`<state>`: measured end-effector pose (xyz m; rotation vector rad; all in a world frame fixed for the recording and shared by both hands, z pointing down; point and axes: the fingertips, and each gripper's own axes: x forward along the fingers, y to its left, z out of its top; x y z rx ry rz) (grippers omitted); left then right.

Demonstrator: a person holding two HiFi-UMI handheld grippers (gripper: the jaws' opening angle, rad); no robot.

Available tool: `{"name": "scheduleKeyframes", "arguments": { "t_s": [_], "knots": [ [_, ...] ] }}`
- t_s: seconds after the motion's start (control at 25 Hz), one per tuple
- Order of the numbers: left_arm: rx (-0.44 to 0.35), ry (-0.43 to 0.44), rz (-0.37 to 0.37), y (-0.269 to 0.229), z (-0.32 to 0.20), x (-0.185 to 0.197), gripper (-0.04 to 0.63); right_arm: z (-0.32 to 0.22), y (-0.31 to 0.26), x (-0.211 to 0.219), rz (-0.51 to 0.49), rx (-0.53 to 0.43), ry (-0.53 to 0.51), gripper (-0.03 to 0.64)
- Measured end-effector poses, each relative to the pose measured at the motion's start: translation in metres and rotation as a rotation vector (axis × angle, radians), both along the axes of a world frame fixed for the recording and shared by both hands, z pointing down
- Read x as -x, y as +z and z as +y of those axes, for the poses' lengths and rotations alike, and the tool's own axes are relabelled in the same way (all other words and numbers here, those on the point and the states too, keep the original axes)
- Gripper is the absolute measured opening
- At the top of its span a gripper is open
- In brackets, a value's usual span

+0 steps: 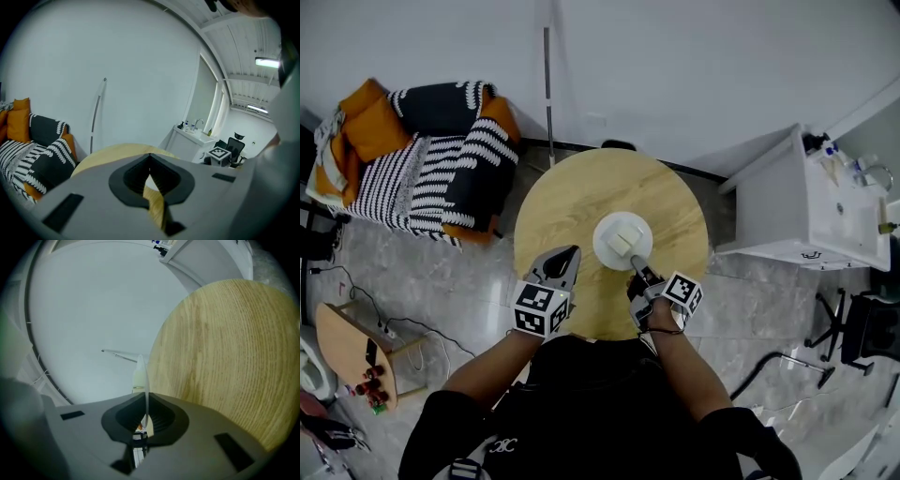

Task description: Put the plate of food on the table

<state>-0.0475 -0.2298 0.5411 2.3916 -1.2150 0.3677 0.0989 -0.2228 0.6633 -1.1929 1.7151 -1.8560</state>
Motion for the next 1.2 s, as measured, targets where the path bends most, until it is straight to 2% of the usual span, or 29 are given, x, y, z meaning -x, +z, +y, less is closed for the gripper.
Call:
{"name": "scheduleKeyframes", "arguments": {
  "t_s": [0.48, 1.2],
  "knots": [
    [0.04, 0.018, -0.011, 0.014, -0.005, 0.007, 0.005, -0.006, 0.042, 0.002, -0.01, 0.1, 0.051, 0.018],
    [0.07, 0.032, -0.002, 0.022, -0.009, 0.011, 0.005, -0.011, 0.06, 0.009, -0.004, 0.145, 0.078, 0.018]
  ]
}}
